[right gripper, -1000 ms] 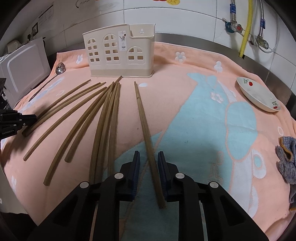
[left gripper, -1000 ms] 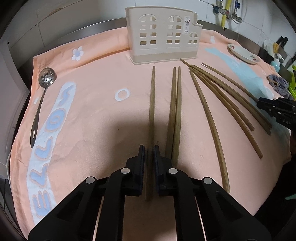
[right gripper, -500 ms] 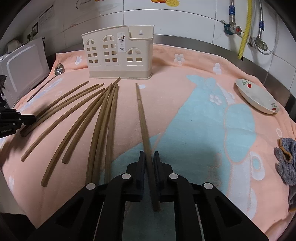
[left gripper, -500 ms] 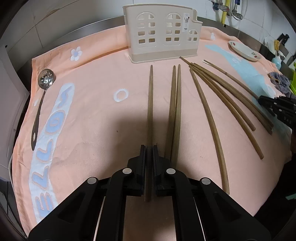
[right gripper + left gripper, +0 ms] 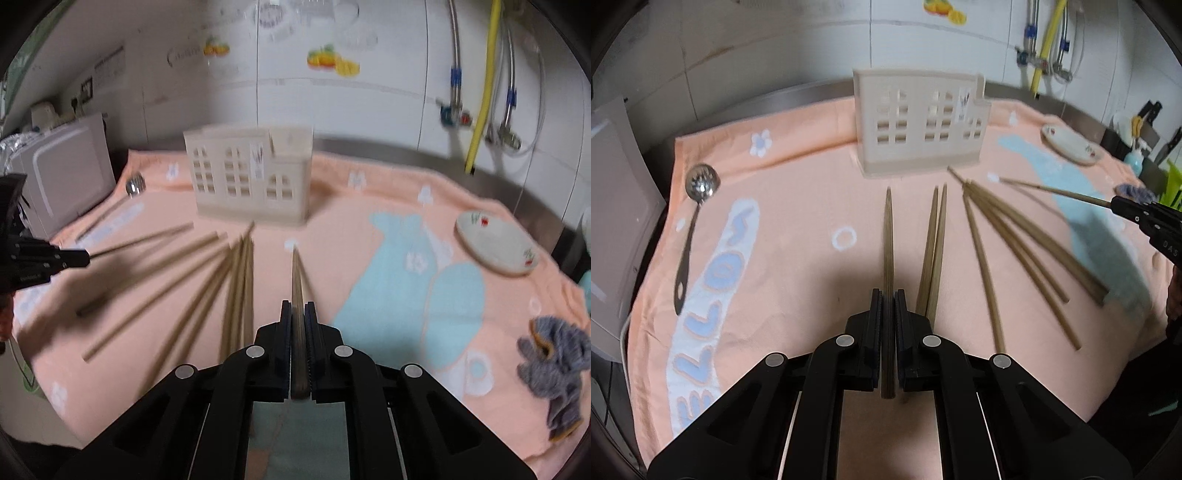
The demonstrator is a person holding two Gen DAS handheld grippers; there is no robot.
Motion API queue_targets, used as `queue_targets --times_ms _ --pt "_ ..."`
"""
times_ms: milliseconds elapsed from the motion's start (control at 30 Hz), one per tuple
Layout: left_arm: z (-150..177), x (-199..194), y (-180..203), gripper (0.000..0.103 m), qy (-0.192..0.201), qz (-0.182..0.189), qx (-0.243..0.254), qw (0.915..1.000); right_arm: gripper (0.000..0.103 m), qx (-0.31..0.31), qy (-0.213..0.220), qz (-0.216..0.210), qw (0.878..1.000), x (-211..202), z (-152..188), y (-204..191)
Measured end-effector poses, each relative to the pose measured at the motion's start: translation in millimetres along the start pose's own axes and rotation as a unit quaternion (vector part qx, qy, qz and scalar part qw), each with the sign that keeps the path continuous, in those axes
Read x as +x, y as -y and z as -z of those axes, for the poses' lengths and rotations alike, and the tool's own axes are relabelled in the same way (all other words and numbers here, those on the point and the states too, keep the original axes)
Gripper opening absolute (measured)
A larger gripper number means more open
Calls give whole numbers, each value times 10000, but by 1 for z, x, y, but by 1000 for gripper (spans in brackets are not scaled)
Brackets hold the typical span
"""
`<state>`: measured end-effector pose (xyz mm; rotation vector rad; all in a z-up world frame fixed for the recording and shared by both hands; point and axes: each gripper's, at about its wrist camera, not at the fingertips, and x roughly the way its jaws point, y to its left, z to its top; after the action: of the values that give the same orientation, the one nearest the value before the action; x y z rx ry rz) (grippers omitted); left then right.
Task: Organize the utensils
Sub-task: 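Lift the chopstick with the left tool and carry it over the holder, then lower the chopstick into the holder and open the left tool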
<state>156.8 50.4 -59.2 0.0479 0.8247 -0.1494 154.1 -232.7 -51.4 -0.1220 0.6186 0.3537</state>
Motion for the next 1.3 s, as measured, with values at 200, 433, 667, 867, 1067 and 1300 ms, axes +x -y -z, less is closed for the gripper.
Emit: queue_targets --times_ms 200,433,667,867,1067,1300 --pt "-20 -13 0 5 323 42 -39 9995 7 6 420 -75 9991 -16 -34 1" --pt "-61 -33 3 5 736 58 63 9973 7 -162 775 -206 9967 -29 -91 4" --pt "-109 -59 13 5 1196 45 259 9925 7 -278 967 -416 9941 -40 -151 9" --pt "-162 -93 27 5 1854 64 416 9818 7 -282 1114 -553 9918 -42 -192 10" --pt "-213 -106 38 5 2400 -98 454 9697 7 -268 1123 -549 9918 -25 -212 9" --pt "-246 -70 19 5 2483 -88 -27 9686 7 -211 989 -471 9938 4 -223 10"
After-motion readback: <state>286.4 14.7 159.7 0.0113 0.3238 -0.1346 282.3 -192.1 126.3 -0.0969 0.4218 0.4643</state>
